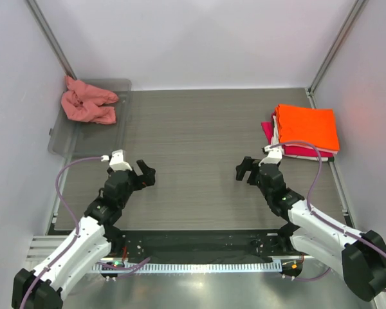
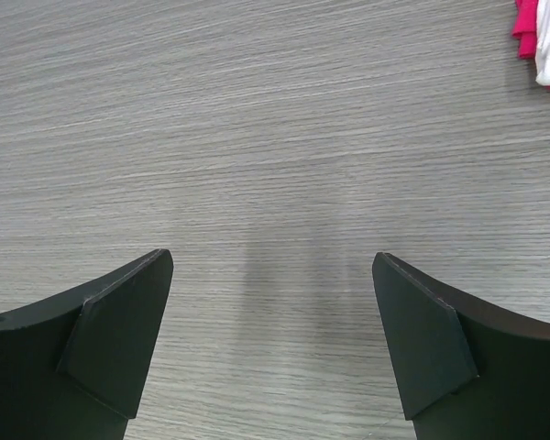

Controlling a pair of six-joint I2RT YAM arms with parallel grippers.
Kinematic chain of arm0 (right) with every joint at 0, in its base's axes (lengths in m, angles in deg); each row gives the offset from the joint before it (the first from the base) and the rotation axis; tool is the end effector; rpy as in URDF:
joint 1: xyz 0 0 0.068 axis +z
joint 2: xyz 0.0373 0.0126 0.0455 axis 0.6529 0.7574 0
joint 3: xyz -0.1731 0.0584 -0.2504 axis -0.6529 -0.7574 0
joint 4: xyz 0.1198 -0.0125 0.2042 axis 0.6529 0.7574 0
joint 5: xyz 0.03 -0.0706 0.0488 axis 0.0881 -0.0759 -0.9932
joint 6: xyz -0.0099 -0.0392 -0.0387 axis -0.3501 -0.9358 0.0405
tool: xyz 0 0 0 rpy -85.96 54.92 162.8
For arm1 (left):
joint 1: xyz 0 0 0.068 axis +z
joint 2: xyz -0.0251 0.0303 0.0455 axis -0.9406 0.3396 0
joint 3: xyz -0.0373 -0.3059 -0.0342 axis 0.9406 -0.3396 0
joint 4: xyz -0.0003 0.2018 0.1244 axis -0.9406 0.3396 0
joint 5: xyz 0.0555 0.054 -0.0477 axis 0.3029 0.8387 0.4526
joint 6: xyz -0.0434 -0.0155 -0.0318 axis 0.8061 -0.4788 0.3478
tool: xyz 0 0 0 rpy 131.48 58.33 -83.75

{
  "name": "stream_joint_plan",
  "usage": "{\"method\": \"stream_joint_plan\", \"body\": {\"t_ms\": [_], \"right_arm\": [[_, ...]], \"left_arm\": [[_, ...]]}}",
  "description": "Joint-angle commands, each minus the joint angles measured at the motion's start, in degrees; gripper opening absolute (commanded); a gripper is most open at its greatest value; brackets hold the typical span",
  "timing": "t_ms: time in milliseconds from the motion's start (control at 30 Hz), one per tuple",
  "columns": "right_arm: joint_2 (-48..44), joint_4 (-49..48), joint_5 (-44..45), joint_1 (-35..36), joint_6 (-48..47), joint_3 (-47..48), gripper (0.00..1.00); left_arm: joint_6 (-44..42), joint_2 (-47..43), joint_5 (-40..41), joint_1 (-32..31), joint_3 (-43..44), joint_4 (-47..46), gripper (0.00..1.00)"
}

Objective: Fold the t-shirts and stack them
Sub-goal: Grab the tshirt from the pile

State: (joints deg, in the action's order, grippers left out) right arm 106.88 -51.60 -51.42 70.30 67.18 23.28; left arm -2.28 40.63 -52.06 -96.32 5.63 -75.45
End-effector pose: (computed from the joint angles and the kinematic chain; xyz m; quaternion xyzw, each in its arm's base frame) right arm 0.1308 0.0603 0.2252 0.0581 0.8365 0.1274 0.5298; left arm 0.0935 -0.0348 0.2333 -0.1288 0.8181 -0.1820 0.5301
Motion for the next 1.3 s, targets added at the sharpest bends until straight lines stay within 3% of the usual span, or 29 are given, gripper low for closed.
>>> {"method": "stream_joint_plan", "body": {"t_ms": [0, 233, 300, 400, 500, 567, 700, 767, 967, 1100, 1267], "right_arm": [[-1.4, -2.6, 2.6, 0.1, 1.2, 1.2, 0.97], [-3.4, -1.1, 5.0, 0.1, 2.9, 0.4, 0.97], [-3.4, -0.7, 4.7, 0.1, 3.3, 0.4, 0.97], [-3.1, -0.7, 3.7, 0.1, 3.4, 0.4, 0.97], [-2.9, -0.7, 3.5, 0.1, 3.6, 0.5, 0.97], [-2.8, -0.7, 3.4, 0.1, 3.8, 0.5, 0.96], [-2.9, -0.2, 3.3, 0.1, 4.0, 0.7, 0.96], [-3.4, 0.0, 3.7, 0.0, 4.0, 0.6, 0.96], [-4.3, 0.2, 3.4, 0.1, 4.0, 0.4, 0.96], [-4.2, 0.3, 3.4, 0.0, 4.0, 0.4, 0.96], [-3.7, 0.2, 3.3, 0.0, 3.7, 0.5, 0.96]], "left_arm": [[-0.3, 0.6, 1.3, -0.1, 0.1, -2.5, 1.0], [-0.6, 4.1, 1.6, -0.1, 4.2, 1.2, 1.0], [1.0, 5.2, 6.1, -0.1, 6.4, 3.7, 0.99], [6.2, 8.7, 17.6, 1.0, 14.9, 11.1, 1.0], [8.0, 14.7, 18.1, 5.4, 24.1, 13.9, 1.0], [9.5, 20.3, 16.3, 10.9, 30.6, 13.8, 1.0], [14.6, 34.5, 4.6, 24.5, 43.5, 18.4, 0.99], [15.6, 41.7, 5.0, 27.7, 47.1, 17.8, 0.99], [18.9, 58.0, 9.2, 30.9, 60.4, 12.8, 0.89], [19.1, 73.1, 9.5, 32.3, 72.3, 13.8, 0.76], [16.8, 86.0, 12.8, 33.4, 89.5, 16.6, 0.74]]}}
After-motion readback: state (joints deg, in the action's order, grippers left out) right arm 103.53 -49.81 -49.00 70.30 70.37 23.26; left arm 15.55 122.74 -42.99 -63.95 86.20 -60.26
